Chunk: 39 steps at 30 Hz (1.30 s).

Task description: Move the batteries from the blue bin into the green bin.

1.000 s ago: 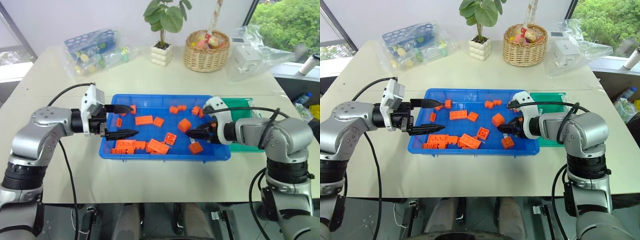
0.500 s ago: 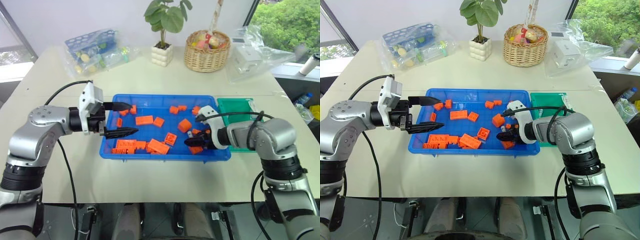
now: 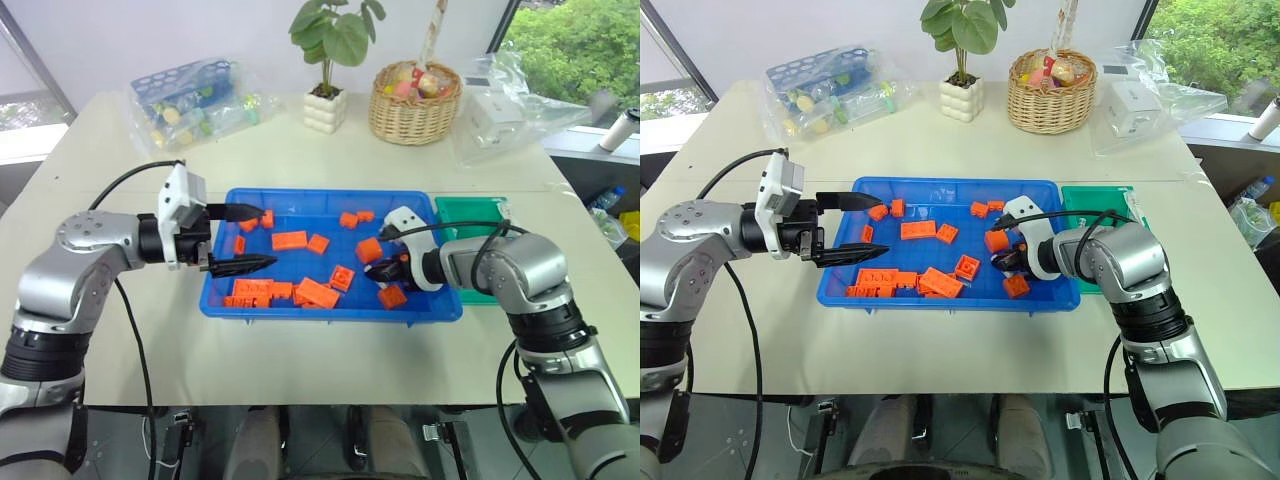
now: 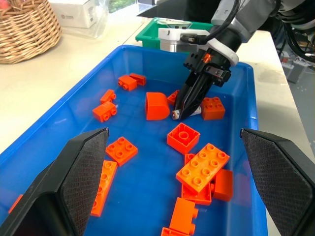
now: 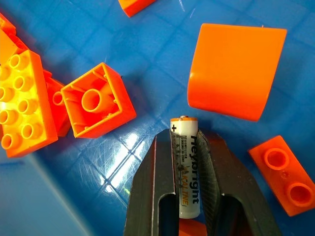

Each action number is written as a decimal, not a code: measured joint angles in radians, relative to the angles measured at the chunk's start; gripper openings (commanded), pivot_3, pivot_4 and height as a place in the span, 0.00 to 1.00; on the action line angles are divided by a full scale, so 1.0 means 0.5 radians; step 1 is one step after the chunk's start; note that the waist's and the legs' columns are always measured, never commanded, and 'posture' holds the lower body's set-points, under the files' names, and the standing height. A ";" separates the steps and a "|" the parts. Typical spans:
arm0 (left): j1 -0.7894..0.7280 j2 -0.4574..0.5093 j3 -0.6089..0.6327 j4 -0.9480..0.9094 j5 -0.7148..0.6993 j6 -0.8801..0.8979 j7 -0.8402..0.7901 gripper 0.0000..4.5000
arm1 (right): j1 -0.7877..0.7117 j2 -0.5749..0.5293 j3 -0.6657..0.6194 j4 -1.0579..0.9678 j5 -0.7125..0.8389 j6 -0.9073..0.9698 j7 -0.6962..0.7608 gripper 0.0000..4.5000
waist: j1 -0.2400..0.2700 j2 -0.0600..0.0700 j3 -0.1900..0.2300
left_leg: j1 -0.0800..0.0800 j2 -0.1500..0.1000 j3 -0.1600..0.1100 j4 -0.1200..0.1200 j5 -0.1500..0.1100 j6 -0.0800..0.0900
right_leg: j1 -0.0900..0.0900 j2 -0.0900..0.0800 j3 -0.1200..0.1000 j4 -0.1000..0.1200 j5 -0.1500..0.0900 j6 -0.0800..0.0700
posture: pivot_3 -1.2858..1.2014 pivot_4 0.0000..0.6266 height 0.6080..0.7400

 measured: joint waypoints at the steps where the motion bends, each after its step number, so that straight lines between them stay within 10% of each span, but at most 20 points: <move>1: 0.000 0.000 0.000 0.000 0.000 -0.001 -0.001 1.00 | -0.021 0.016 -0.042 -0.011 0.025 0.038 0.000 0.00 | 0.000 0.001 0.001 | 0.000 0.000 0.000 0.000 0.000 0.000 | 0.000 0.000 0.000 0.000 0.000 0.000 | 0.52 0.24 0.97; 8: 0.047 0.008 0.018 0.039 0.002 -0.010 -0.026 1.00 | -0.477 -0.268 -0.608 -0.056 0.108 0.194 0.006 0.00 | 0.021 0.000 0.000 | -0.002 0.000 -0.001 -0.003 -0.001 0.000 | 0.000 -0.001 -0.002 -0.003 0.000 -0.001 | 0.52 0.24 0.97; 14: 0.083 0.039 0.062 0.101 0.005 -0.023 -0.037 1.00 | -0.136 -0.728 -0.633 -0.012 0.032 0.020 0.110 0.00 | 0.011 -0.001 0.000 | -0.002 -0.001 0.002 -0.002 -0.001 0.001 | -0.001 -0.004 0.000 -0.005 -0.004 -0.007 | 0.52 0.24 0.97; 21: 0.070 0.044 0.081 0.180 0.024 -0.041 -0.035 1.00 | 0.308 -0.850 -0.526 -0.023 -0.153 -0.521 0.170 0.76 | -0.025 0.000 0.001 | 0.000 0.001 0.003 -0.002 -0.001 0.001 | -0.001 -0.001 0.000 -0.003 0.000 0.000 | 0.52 0.24 0.97; 39: 0.197 0.369 0.398 0.384 0.030 -0.032 -0.109 1.00 | 0.815 -1.310 -0.955 0.849 -0.229 -2.151 1.568 0.76 | -0.036 0.001 0.002 | 0.004 0.002 0.004 -0.002 -0.001 0.001 | 0.001 -0.001 0.000 -0.003 -0.005 -0.004 | 0.52 0.24 0.97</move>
